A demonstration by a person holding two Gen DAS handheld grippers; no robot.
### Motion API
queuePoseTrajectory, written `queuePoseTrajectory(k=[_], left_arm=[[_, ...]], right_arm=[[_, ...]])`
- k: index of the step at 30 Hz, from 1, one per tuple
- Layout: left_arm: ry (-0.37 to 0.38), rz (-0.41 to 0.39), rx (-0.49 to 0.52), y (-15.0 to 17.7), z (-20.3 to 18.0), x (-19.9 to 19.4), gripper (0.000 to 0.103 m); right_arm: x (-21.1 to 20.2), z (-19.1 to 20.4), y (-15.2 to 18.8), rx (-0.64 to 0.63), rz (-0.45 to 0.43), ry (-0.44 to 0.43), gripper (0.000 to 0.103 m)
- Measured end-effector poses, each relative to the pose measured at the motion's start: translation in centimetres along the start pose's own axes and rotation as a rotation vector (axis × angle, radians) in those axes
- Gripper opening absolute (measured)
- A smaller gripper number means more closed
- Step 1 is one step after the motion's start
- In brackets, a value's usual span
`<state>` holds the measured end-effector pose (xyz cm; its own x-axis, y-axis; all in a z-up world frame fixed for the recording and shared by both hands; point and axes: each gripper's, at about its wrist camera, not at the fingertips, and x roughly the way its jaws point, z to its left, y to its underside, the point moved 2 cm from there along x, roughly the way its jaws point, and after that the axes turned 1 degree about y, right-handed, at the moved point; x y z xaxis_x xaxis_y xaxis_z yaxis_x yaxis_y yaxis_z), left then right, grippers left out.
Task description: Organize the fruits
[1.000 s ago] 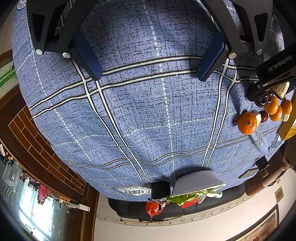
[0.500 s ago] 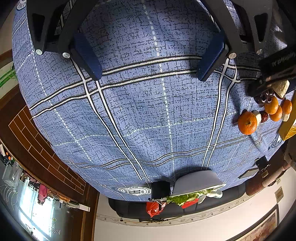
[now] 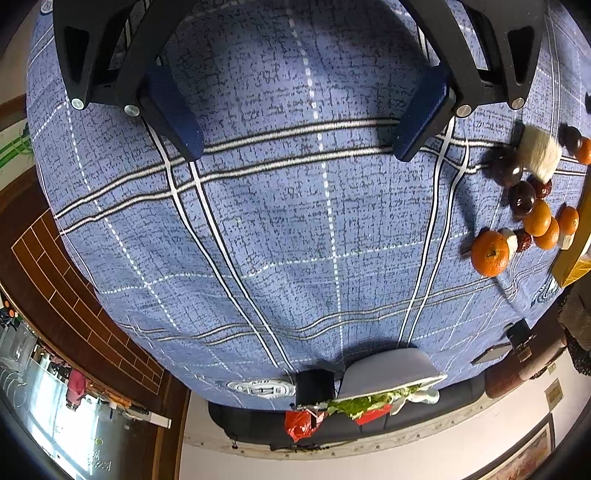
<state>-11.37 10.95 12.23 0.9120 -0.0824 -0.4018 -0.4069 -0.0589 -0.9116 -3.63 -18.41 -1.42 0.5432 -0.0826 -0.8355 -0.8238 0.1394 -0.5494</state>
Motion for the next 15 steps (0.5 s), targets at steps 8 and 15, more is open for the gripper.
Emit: queuePoseTrajectory(k=[8,15], left_arm=[[-0.102,-0.063,-0.195,-1.8,10.1,-4.7,0.103],[-0.084,-0.033,-0.162,0.0,10.5,-2.6,0.103]], right_arm=[[-0.4,0.1,0.5,0.0,0.033,0.007,0.102],[-7.0,4.1,0.6,-0.054,-0.144,-0.167,0.095]])
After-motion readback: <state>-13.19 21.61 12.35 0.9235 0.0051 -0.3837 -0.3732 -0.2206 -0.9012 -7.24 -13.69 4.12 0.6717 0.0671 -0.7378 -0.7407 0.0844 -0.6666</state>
